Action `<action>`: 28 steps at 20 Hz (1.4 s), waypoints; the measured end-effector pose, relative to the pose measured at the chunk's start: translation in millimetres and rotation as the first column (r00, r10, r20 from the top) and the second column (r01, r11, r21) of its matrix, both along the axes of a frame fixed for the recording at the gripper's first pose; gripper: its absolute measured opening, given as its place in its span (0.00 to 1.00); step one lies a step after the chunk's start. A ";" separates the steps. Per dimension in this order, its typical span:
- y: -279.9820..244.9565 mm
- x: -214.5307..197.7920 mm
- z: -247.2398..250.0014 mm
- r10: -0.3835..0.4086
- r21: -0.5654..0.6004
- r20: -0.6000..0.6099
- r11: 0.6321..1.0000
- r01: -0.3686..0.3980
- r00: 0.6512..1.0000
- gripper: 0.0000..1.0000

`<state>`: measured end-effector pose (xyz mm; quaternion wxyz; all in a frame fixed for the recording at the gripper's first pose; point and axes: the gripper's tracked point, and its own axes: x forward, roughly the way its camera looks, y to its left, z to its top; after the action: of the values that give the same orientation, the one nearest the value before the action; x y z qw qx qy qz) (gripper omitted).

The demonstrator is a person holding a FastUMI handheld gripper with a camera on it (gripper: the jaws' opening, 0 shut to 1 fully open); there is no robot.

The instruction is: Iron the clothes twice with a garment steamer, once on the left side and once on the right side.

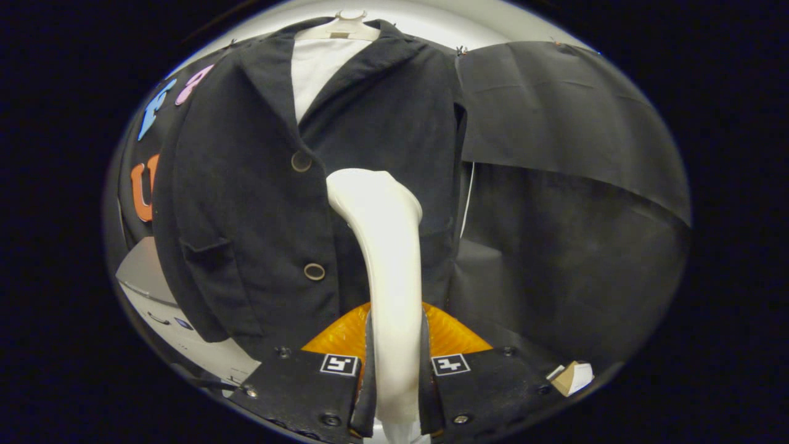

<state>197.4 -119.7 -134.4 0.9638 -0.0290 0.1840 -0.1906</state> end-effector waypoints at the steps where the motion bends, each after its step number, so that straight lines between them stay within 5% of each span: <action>1: -0.1 -3.9 -9.0 -0.002 0.005 -0.010 1.000 0.002 1.000 0.30; 15: -1.8 -49.4 -137.5 0.008 0.081 -0.189 0.997 0.007 0.982 0.30; 28: -14.3 -59.3 -109.3 0.137 0.186 -0.166 0.977 -0.106 0.976 0.30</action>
<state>138.1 -134.0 -243.8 0.9522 0.0281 0.2834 -0.1107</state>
